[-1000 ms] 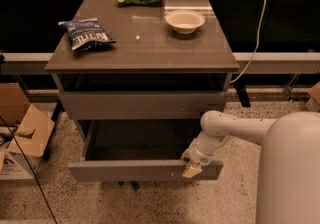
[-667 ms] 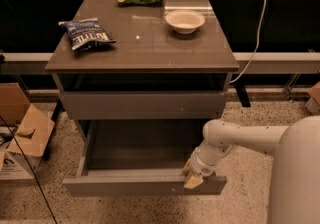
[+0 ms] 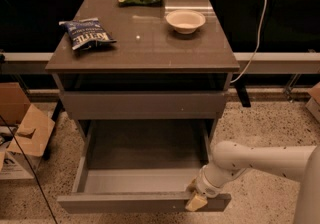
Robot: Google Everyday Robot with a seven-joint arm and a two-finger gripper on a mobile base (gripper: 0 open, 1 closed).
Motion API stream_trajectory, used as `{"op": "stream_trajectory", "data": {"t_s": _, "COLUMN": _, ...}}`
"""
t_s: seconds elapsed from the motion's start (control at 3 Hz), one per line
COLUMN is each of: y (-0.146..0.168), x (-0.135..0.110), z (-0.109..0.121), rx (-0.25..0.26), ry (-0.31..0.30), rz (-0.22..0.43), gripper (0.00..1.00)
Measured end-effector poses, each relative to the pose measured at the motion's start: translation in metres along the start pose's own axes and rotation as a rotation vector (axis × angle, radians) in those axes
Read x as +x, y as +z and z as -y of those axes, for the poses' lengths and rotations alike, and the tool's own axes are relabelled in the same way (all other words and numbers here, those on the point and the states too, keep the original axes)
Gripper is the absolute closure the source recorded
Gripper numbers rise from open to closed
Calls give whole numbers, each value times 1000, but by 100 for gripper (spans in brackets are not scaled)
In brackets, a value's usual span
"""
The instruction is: Open middle drawer
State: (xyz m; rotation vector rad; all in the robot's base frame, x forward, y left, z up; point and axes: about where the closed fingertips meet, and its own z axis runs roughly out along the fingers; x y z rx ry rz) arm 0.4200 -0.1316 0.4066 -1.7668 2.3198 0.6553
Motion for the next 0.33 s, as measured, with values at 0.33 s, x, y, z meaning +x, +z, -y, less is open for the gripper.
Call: {"op": "stream_trajectory", "data": {"t_s": 0.33, "y": 0, "x": 0, "z": 0, "rx": 0, "ry": 0, "rz": 0, "gripper": 3}}
